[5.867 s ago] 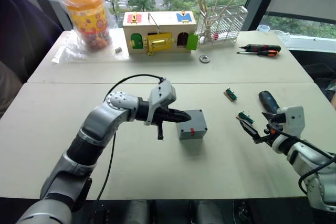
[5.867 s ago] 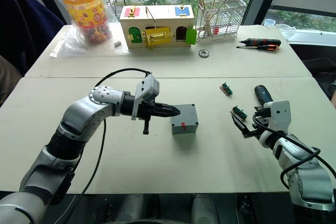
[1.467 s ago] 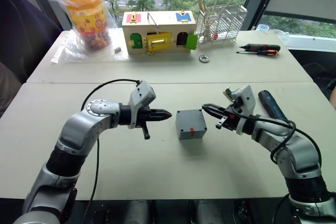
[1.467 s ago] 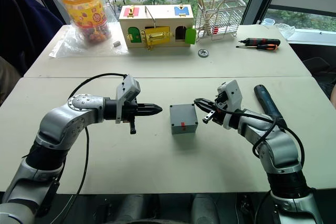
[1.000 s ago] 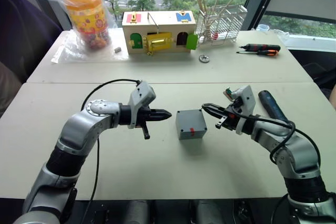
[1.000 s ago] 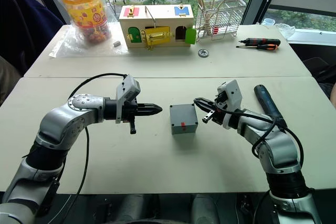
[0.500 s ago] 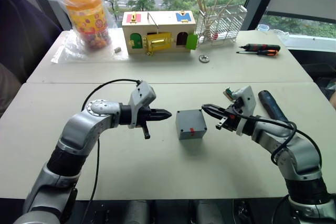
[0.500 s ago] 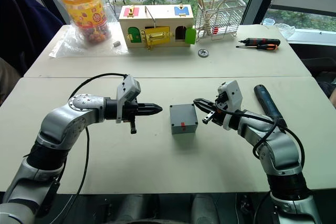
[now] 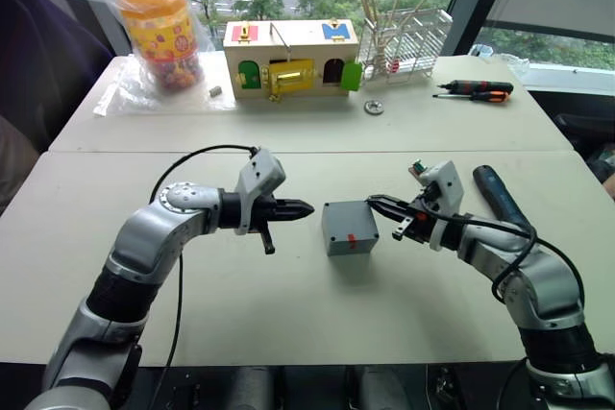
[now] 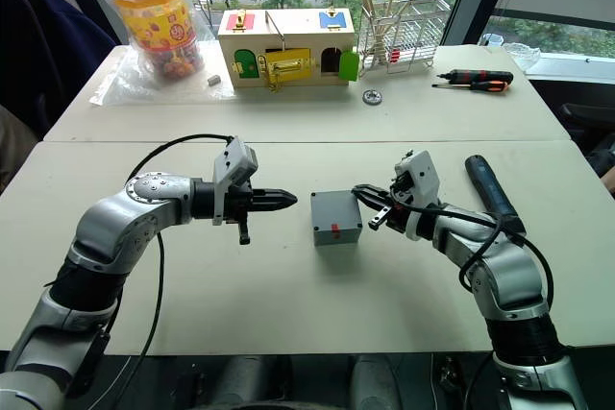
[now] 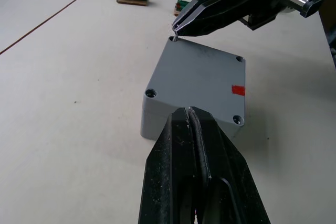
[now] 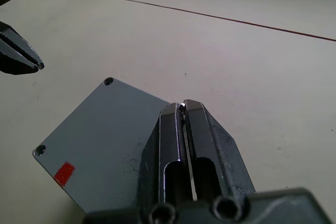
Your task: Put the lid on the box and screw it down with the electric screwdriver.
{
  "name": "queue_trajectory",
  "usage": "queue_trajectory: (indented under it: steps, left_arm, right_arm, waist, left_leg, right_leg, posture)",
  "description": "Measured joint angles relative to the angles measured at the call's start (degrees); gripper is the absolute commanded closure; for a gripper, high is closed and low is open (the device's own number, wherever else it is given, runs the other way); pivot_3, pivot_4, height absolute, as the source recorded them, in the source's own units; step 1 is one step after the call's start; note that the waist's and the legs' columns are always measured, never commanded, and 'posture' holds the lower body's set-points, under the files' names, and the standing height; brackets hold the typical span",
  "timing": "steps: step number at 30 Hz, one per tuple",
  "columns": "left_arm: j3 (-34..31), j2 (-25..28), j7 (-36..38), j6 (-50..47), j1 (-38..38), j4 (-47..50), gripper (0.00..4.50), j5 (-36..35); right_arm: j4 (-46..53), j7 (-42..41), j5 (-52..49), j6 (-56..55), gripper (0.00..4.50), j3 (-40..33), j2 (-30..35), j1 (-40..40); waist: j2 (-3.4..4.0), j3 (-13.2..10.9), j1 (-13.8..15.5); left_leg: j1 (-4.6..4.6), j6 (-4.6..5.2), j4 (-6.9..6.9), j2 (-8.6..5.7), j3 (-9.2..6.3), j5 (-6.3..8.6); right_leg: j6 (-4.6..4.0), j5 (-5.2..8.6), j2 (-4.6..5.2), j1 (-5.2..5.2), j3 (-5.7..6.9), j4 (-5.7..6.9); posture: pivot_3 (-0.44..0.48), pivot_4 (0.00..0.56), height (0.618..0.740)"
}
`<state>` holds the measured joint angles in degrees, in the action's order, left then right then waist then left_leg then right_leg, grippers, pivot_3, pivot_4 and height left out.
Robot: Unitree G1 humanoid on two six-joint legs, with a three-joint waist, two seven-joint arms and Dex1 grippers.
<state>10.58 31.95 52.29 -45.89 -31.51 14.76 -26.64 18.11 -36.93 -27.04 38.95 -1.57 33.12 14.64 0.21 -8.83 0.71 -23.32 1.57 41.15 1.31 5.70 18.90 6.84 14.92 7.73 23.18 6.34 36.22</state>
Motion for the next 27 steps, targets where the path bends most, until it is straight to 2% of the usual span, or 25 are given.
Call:
queue_trajectory:
  steps: [5, 6, 8, 13, 18, 21, 25, 27]
  left_arm:
    - [0.07, -0.2, -0.04, 0.16, 0.0, -0.02, 4.5, 0.12]
    - [0.18, -0.2, -0.05, 0.17, 0.0, -0.02, 4.5, 0.17]
    - [0.23, -0.22, -0.17, 0.17, 0.01, -0.02, 4.5, 0.23]
    - [0.2, -1.1, -2.88, 0.22, 0.2, -0.02, 4.5, 0.91]
    - [-0.09, -3.24, -7.67, 4.98, 0.25, -0.12, 4.5, 4.53]
    - [-0.59, -3.57, -6.44, 4.55, -0.09, -0.94, 4.5, 3.1]
    - [-1.42, -3.44, -1.54, 2.21, -0.91, -1.8, 4.5, -2.05]
    - [-1.56, -3.38, 0.51, 1.83, -1.7, -1.77, 4.5, -3.62]
  right_arm:
    - [-1.36, -0.16, 1.07, -0.49, 4.48, 1.03, -0.03, 0.87]
    - [-1.78, -0.22, 1.14, -0.49, 4.23, 1.22, -0.04, 1.22]
    - [-1.96, -0.46, 1.46, -0.57, 3.67, 1.36, -0.04, 1.4]
    - [-1.97, -0.61, 2.11, -0.74, 1.19, 1.51, -0.04, 1.4]
    - [-1.92, 2.79, 1.17, 1.88, 1.19, -1.58, -0.89, 2.14]
    - [-0.59, 4.32, -0.34, 4.31, 1.19, -5.06, -0.2, 3.32]
    - [-0.28, 5.4, -0.28, 5.32, 0.04, -9.45, 4.47, 6.64]
    - [-1.38, 5.4, -0.27, 7.87, 0.04, -11.88, 9.13, 8.89]
  waist:
    - [0.0, 0.0, -0.02]
    - [0.0, 0.0, -0.01]
    - [0.0, 0.0, 0.02]
    - [0.0, 0.0, 0.02]
    - [0.0, 0.0, 0.06]
    - [0.0, 0.0, 0.02]
    - [0.02, -0.02, 0.09]
    - [0.02, -0.02, 0.06]
  left_leg:
    - [0.0, 0.0, 0.0, 0.0, 0.0, 0.0]
    - [0.0, 0.0, 0.0, 0.0, 0.0, 0.0]
    - [0.0, 0.0, 0.0, 0.0, 0.0, 0.0]
    - [0.0, 0.0, 0.0, 0.0, 0.0, 0.0]
    - [-0.01, 0.0, 0.0, 0.0, 0.0, 0.0]
    - [-0.01, 0.0, 0.0, 0.0, 0.01, 0.0]
    - [-0.03, 0.0, 0.01, -0.01, 0.02, 0.0]
    - [-0.03, 0.0, 0.0, 0.0, 0.02, 0.0]
  right_leg:
    - [0.0, 0.0, 0.0, 0.0, 0.0, 0.0]
    - [0.0, 0.0, 0.0, 0.0, 0.0, 0.0]
    - [0.0, 0.0, 0.0, 0.0, 0.0, 0.0]
    - [0.0, 0.0, 0.0, 0.0, 0.0, 0.0]
    - [0.0, 0.0, 0.01, 0.0, 0.0, 0.0]
    - [0.0, 0.0, 0.0, 0.01, 0.0, 0.0]
    - [0.0, 0.0, 0.02, 0.03, 0.0, -0.01]
    - [0.0, 0.0, 0.01, 0.02, 0.0, -0.02]
  posture:
    - [0.0, 0.15, 0.708]
    - [0.0, 0.15, 0.708]
    - [0.0, 0.15, 0.708]
    - [0.0, 0.15, 0.708]
    - [0.0, 0.15, 0.708]
    - [0.0, 0.15, 0.708]
    - [0.0, 0.15, 0.708]
    - [0.0, 0.15, 0.708]
